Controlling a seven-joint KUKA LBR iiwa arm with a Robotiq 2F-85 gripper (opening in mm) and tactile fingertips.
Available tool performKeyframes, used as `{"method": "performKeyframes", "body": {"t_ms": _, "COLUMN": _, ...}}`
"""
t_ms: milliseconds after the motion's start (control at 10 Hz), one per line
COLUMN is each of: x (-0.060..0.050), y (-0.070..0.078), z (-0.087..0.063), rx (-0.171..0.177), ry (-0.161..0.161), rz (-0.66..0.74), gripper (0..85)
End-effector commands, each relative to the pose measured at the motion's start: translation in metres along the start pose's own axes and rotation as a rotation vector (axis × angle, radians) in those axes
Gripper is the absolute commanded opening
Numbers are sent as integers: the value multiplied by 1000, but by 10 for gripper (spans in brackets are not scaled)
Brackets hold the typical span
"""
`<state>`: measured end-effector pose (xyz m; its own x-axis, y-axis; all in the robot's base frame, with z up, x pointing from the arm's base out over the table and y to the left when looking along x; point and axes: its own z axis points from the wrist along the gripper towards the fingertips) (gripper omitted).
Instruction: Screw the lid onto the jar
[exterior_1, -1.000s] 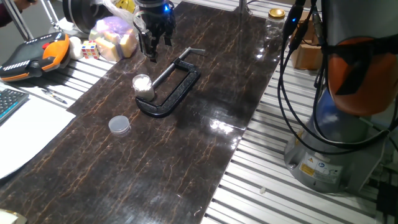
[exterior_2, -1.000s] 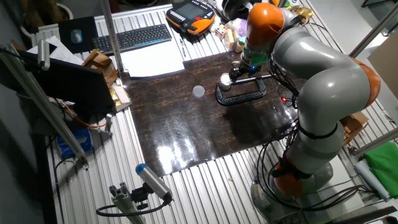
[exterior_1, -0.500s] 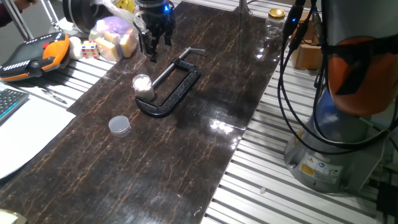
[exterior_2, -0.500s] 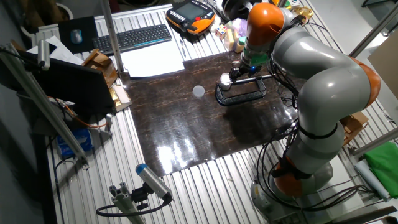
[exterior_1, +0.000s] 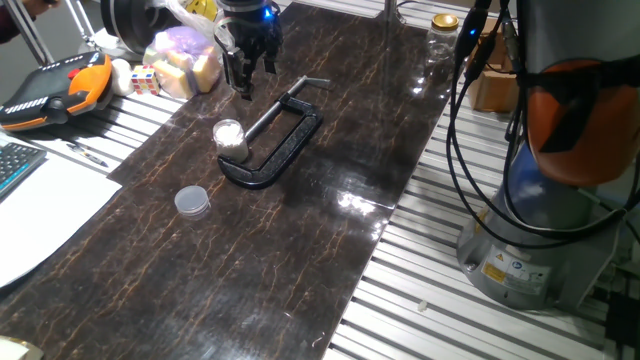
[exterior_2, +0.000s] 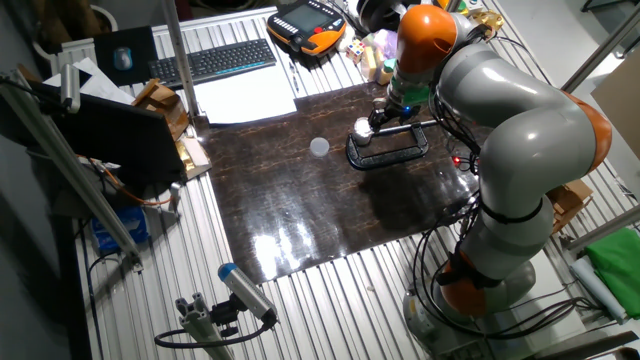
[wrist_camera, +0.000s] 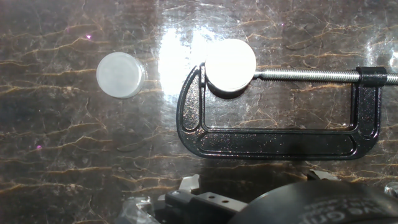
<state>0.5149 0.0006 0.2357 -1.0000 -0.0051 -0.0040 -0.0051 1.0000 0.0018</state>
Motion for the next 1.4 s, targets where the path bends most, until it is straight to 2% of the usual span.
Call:
{"method": "performKeyframes", "body": {"t_ms": 0, "x": 0, "y": 0, "z": 0, "rx": -44, "ry": -19, "rz": -69, "gripper": 7}}
{"method": "performKeyframes", "body": {"t_ms": 300, "x": 2, "y": 2, "z": -4, "rx": -31, "ry": -17, "rz": -67, "gripper": 7}}
{"method": "performKeyframes", "body": {"t_ms": 800, "x": -2, "y": 8, "z": 2, "rx": -27, "ry": -23, "rz": -64, "gripper": 7}}
{"method": "performKeyframes", "body": {"t_ms": 1000, "x": -7, "y": 16, "z": 10, "rx": -25, "ry": -26, "rz": -55, "gripper": 7}}
{"method": "performKeyframes", "body": {"t_ms": 1100, "x": -9, "y": 20, "z": 16, "rx": -36, "ry": -27, "rz": -49, "gripper": 7}}
{"method": "performKeyframes", "body": {"t_ms": 1200, "x": -11, "y": 28, "z": 22, "rx": -36, "ry": -29, "rz": -42, "gripper": 7}}
{"method": "performKeyframes", "body": {"t_ms": 1300, "x": -12, "y": 40, "z": 28, "rx": -19, "ry": -32, "rz": -38, "gripper": 7}}
